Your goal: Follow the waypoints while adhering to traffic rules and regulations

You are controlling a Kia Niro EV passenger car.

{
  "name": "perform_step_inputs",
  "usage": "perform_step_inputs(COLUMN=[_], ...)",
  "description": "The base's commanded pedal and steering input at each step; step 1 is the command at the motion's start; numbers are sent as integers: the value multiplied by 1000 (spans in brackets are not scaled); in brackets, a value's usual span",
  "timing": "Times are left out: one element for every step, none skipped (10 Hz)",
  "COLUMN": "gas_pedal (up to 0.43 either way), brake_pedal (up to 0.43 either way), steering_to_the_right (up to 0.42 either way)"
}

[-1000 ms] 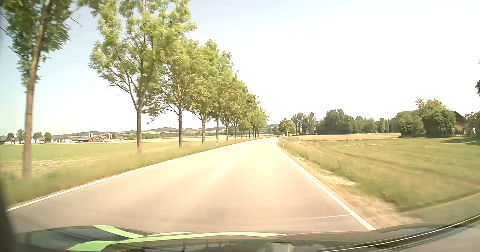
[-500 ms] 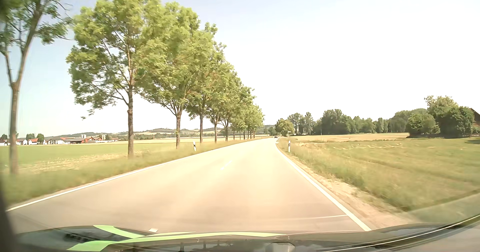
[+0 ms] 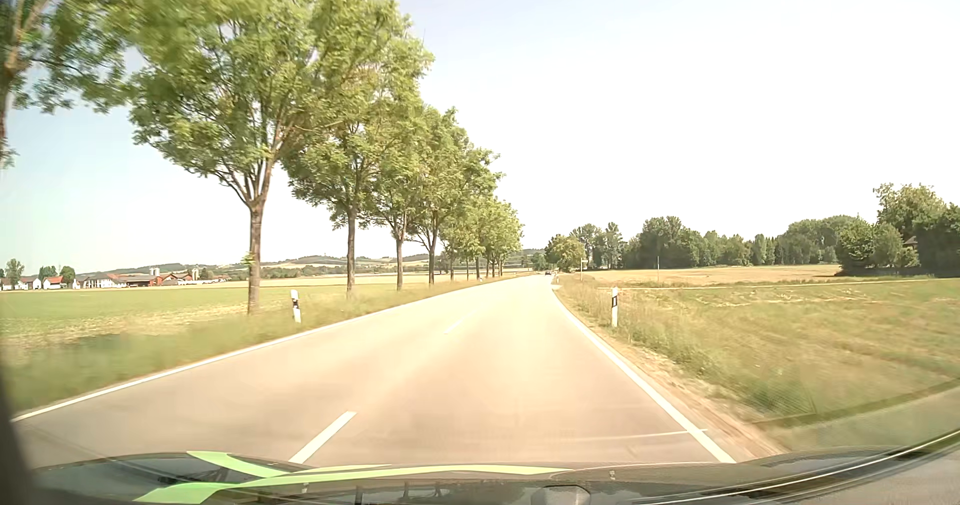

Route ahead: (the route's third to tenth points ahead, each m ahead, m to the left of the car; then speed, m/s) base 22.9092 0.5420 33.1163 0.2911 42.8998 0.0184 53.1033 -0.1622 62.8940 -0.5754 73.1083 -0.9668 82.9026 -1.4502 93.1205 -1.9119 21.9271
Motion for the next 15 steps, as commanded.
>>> perform_step_inputs(gas_pedal=[169,169,169,169,150,67,67,67,79,79,79,87,87,87,87], brake_pedal=[0,0,0,0,0,0,0,0,0,0,0,0,0,0,0], steering_to_the_right=[2,2,2,2,2,2,2,2,2,2,3,4,6,6,6])
